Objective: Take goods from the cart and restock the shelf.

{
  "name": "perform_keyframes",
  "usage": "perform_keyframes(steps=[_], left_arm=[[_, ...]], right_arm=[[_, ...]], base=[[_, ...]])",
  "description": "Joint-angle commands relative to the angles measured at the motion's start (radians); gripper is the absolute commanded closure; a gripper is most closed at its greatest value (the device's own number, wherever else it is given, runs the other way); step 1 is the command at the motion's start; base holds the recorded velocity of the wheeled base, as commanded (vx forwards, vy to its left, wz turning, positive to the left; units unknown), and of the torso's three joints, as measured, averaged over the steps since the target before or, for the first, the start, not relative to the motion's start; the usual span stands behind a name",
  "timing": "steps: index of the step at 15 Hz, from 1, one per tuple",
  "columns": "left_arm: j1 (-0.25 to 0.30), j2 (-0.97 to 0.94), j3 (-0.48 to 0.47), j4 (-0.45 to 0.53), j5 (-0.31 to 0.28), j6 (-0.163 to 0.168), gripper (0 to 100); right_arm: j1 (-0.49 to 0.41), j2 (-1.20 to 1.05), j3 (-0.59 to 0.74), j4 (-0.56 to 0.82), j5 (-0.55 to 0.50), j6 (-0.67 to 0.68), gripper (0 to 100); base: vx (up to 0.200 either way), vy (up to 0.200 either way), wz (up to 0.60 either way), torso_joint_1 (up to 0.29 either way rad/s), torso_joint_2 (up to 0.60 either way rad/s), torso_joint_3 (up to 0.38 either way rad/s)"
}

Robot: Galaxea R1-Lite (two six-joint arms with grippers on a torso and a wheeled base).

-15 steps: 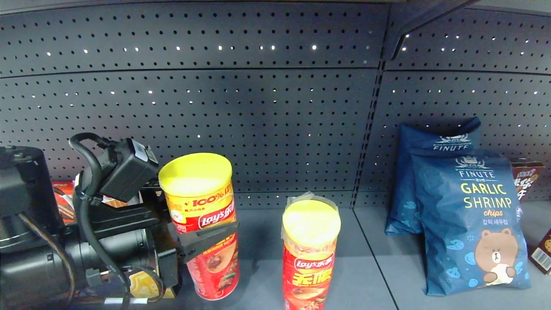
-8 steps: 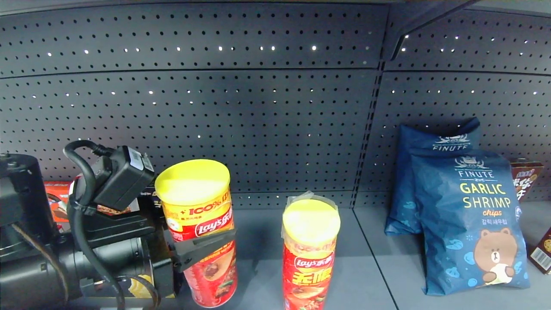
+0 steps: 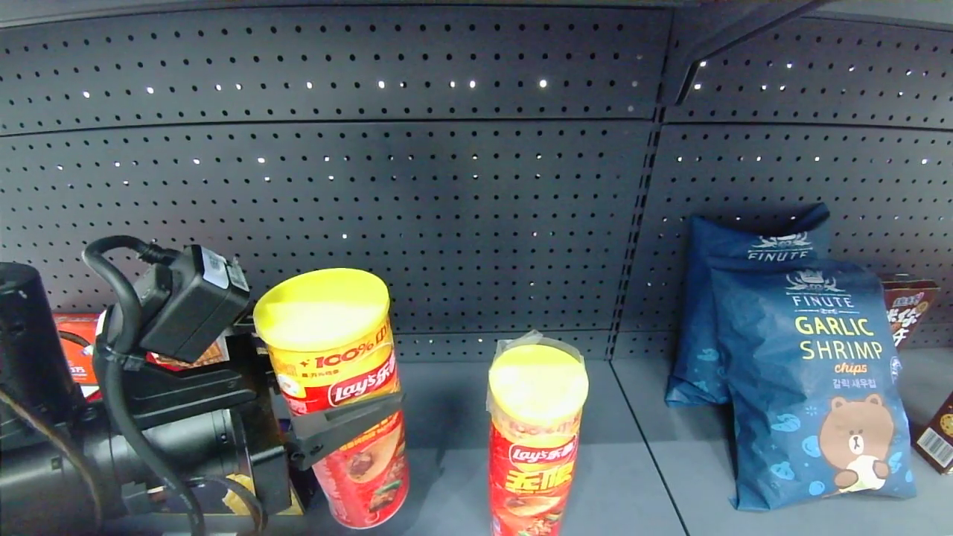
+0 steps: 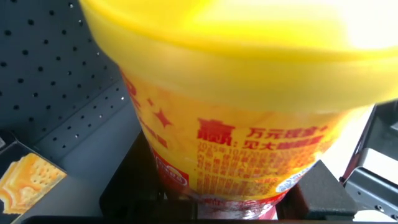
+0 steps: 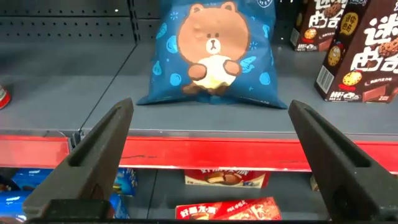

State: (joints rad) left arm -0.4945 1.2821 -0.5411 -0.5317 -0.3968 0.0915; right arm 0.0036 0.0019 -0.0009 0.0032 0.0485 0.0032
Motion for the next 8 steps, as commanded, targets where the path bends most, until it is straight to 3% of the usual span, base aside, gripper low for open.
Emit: perform_keyframes(steps=[1,8], left_arm=[[0.004,0.031,-0.028,0.004,0.003,-0.003,100],[0.083,0.181,-0.109,-0.001,-0.002,0.001,100]], right_arm=[[0.001,0.001,0.001,0.000,0.001,0.000,0],[-0.001,0.003,0.001,0.000,0.001,0.000,0]], base=[[0.000,0.000,0.00,0.000,0.00,0.000],[0.000,0.000,0.00,0.000,0.00,0.000]])
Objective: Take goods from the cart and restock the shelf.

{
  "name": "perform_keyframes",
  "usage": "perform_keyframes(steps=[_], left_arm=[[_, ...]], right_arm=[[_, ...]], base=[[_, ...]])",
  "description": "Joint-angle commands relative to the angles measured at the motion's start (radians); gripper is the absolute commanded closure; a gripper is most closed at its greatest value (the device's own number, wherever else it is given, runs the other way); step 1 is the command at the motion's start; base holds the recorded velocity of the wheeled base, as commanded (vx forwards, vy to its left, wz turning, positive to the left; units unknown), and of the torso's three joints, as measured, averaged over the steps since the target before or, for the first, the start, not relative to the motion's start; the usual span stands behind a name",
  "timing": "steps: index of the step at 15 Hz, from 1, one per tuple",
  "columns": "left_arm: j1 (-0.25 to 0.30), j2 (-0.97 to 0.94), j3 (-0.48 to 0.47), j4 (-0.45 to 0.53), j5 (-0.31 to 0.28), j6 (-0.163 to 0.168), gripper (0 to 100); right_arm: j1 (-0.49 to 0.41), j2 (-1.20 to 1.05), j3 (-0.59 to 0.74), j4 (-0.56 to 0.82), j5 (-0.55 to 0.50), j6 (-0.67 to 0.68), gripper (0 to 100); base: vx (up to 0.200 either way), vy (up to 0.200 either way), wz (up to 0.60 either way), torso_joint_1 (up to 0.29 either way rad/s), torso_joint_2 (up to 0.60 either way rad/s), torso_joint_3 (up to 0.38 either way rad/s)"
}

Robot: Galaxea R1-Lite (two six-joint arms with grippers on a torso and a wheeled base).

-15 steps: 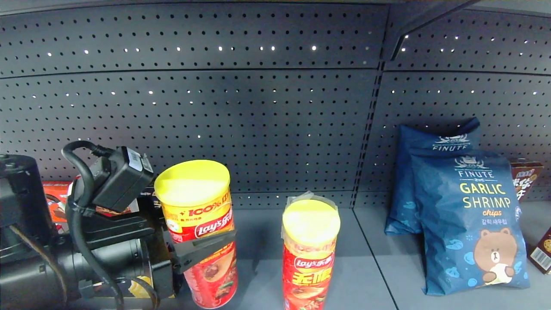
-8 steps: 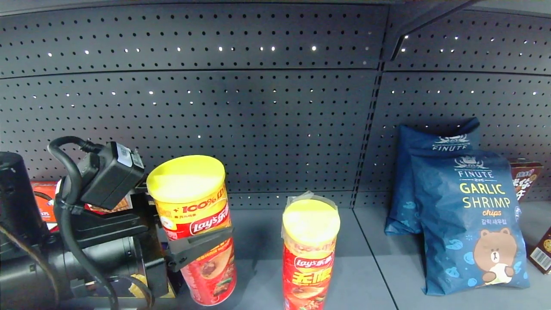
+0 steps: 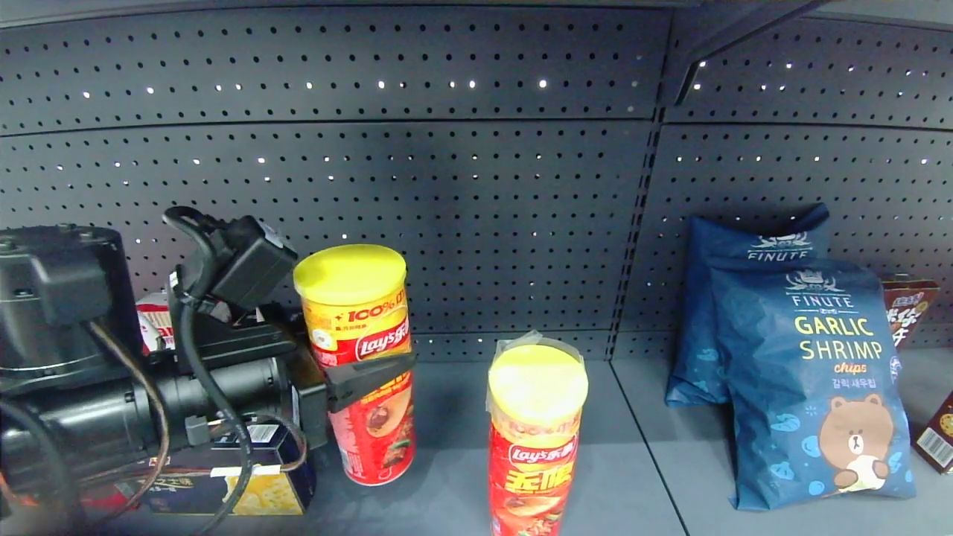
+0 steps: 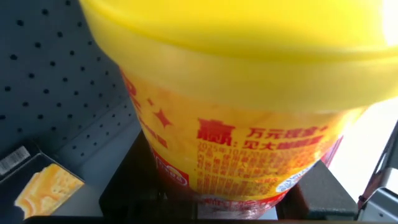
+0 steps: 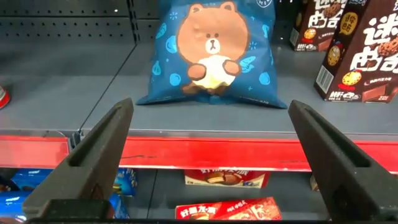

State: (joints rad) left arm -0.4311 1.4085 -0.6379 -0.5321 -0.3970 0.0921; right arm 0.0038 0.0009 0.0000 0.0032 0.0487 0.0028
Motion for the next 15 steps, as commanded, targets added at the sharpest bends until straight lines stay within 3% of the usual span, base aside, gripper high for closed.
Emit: perform_keyframes(steps=[1,6,7,11,12,13,15], left_arm=[[0.020,0.087,-0.026,-0.002,-0.006,0.000,100],[0.020,0.168,-0.098,-0.002,-0.082,0.000,100],[0.021,0.222,-0.164,-0.002,-0.112,-0.002,100],[0.049,0.359,-0.301,-0.020,-0.134,0.001,100],[0.058,0.383,-0.322,-0.023,-0.180,0.001,100],[0.087,0.409,-0.356,-0.023,-0.267,0.005,100],[0.117,0.471,-0.413,-0.028,-0.355,0.008,100]], right_arm=[[0.001,0.002,0.000,0.000,0.000,0.000,0],[0.001,0.002,0.000,0.000,0.000,0.000,0],[-0.001,0.002,0.000,0.000,0.000,0.000,0],[0.001,0.002,0.000,0.000,0.000,0.000,0],[0.001,0.002,0.000,0.000,0.000,0.000,0],[-0.001,0.004,0.000,0.000,0.000,0.000,0],[0.001,0.002,0.000,0.000,0.000,0.000,0]], base=[[0.000,0.000,0.00,0.000,0.00,0.000],[0.000,0.000,0.00,0.000,0.00,0.000],[0.000,0.000,0.00,0.000,0.00,0.000],[0.000,0.000,0.00,0.000,0.00,0.000],[0.000,0.000,0.00,0.000,0.00,0.000],[0.000,0.000,0.00,0.000,0.00,0.000],[0.000,0.000,0.00,0.000,0.00,0.000]])
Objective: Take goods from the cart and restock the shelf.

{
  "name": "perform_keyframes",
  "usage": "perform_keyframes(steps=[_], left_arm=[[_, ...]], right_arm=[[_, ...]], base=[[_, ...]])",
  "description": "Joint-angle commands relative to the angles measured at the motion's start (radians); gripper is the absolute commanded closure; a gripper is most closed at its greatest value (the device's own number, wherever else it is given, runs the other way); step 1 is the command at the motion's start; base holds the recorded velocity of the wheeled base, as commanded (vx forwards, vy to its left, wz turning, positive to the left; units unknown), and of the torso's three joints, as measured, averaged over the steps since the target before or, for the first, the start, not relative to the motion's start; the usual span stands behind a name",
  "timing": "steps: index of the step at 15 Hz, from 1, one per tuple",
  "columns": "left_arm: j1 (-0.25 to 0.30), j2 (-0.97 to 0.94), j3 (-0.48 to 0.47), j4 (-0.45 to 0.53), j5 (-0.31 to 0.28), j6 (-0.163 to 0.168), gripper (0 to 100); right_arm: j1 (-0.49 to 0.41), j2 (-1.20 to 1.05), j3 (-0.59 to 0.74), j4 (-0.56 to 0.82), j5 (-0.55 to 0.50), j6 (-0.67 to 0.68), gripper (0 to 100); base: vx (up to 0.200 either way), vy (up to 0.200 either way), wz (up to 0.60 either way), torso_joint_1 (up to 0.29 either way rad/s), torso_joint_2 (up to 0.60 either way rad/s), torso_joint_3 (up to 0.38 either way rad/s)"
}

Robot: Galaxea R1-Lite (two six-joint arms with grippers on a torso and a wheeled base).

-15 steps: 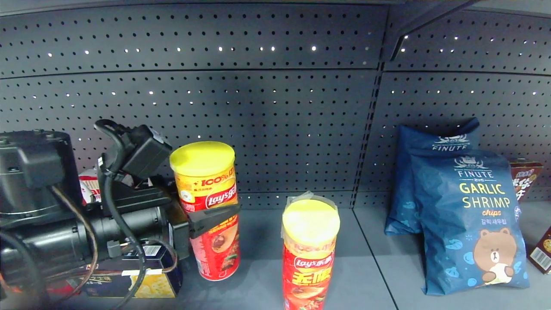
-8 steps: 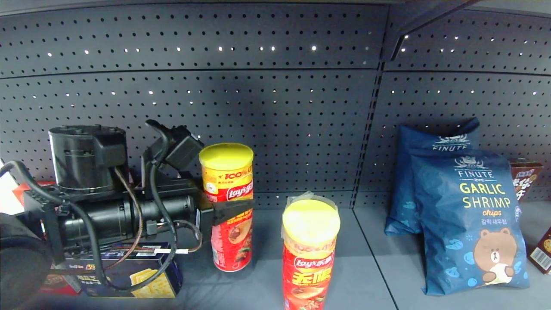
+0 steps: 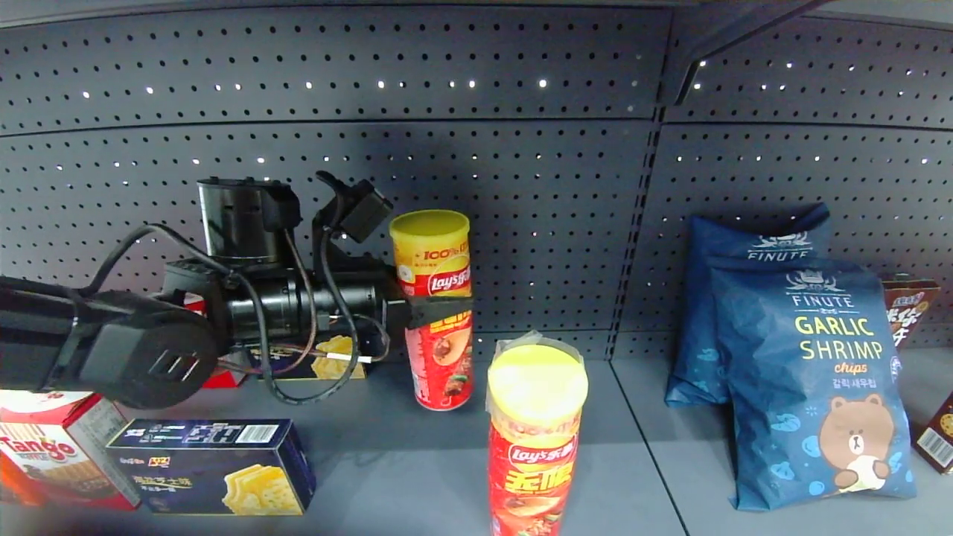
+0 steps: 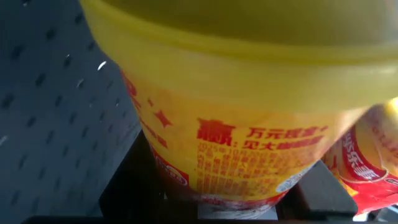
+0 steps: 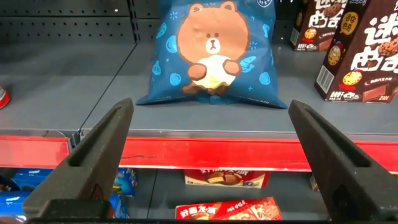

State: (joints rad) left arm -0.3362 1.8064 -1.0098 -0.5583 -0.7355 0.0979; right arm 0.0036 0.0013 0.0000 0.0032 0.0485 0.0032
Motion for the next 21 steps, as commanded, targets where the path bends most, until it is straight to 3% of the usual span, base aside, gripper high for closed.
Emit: perform_keyframes(steps=[1,5,9,21], left_arm=[[0.025,0.099,-0.059,-0.025,-0.028,0.002,100],[0.022,0.183,-0.067,-0.143,-0.113,0.005,100],[0.014,0.254,-0.089,-0.163,-0.122,0.105,100],[-0.020,0.301,-0.133,-0.155,-0.119,0.105,100]], right_arm=[[0.001,0.003,0.000,0.000,0.001,0.000,0],[0.001,0.002,0.000,0.000,0.001,0.000,0],[0.001,0.003,0.000,0.000,0.001,0.000,0],[0.001,0.003,0.000,0.000,0.001,0.000,0]], base=[[0.000,0.000,0.00,0.000,0.00,0.000],[0.000,0.000,0.00,0.000,0.00,0.000],[0.000,0.000,0.00,0.000,0.00,0.000],[0.000,0.000,0.00,0.000,0.00,0.000]])
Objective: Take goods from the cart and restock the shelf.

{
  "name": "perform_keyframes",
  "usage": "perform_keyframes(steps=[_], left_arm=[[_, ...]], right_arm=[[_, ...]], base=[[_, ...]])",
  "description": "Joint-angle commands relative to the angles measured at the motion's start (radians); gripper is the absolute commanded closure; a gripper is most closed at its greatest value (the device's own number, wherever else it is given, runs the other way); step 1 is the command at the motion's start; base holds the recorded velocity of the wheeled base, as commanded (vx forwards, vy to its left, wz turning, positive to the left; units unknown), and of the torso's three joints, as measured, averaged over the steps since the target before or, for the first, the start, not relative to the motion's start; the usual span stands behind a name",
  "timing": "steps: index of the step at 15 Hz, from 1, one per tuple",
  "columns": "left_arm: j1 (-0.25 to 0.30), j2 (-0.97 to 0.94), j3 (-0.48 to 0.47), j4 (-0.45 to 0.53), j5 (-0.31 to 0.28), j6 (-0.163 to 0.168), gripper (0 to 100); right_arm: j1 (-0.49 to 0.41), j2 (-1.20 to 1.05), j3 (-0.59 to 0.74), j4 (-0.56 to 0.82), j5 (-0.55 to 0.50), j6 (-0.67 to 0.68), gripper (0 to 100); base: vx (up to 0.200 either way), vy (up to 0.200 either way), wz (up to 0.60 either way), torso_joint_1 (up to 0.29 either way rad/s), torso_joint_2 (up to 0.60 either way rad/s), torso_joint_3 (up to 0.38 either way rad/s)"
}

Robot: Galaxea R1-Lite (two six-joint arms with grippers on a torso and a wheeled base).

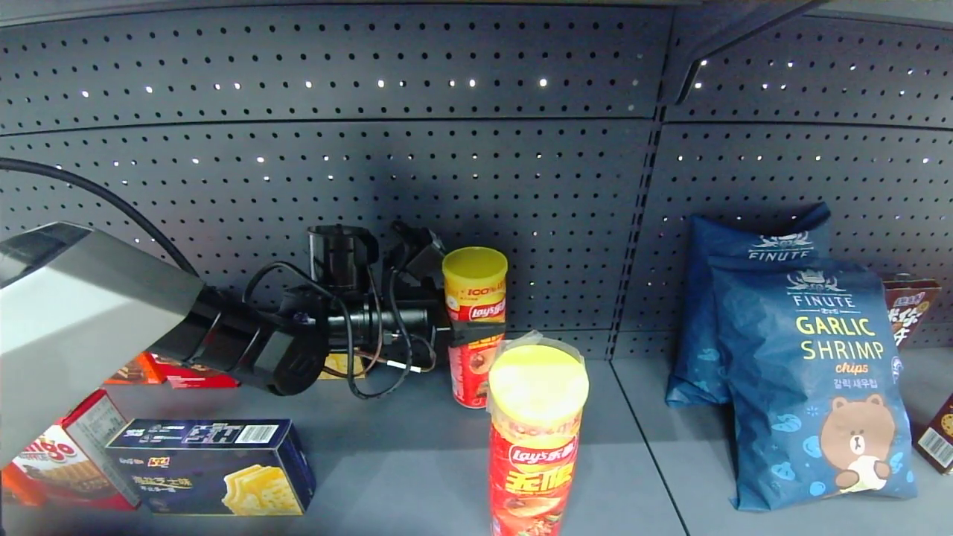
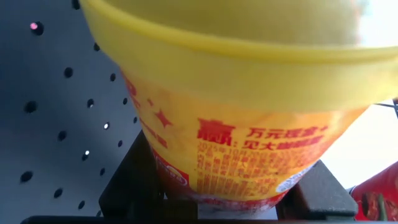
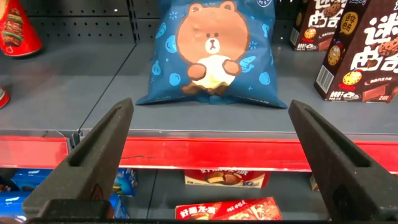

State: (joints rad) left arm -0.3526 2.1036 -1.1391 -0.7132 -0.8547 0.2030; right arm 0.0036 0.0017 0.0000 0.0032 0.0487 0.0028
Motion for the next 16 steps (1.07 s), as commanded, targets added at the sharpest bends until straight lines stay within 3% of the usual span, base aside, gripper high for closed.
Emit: perform_keyframes(steps=[1,6,10,12,13,16], left_arm=[[-0.014,0.009,-0.010,0.000,0.003,-0.002,100],[-0.025,0.021,-0.016,0.000,0.006,-0.002,100],[-0.028,0.024,-0.013,0.000,0.086,0.004,100],[-0.028,0.027,-0.013,-0.002,0.097,0.006,100],[-0.029,0.027,-0.014,-0.002,0.097,0.006,0],[-0.026,0.027,-0.016,-0.002,0.091,0.006,0]], right_arm=[[0.001,0.001,0.000,0.000,0.000,0.000,0],[0.001,0.001,0.000,0.000,0.000,0.000,0],[0.001,0.001,0.000,0.000,0.000,0.000,0],[0.001,0.001,0.000,0.000,0.000,0.000,0],[0.001,0.001,0.000,0.000,0.000,0.000,0],[0.001,0.001,0.000,0.000,0.000,0.000,0]], base=[[0.000,0.000,0.00,0.000,0.00,0.000],[0.000,0.000,0.00,0.000,0.00,0.000],[0.000,0.000,0.00,0.000,0.00,0.000],[0.000,0.000,0.00,0.000,0.00,0.000],[0.000,0.000,0.00,0.000,0.00,0.000],[0.000,0.000,0.00,0.000,0.00,0.000]])
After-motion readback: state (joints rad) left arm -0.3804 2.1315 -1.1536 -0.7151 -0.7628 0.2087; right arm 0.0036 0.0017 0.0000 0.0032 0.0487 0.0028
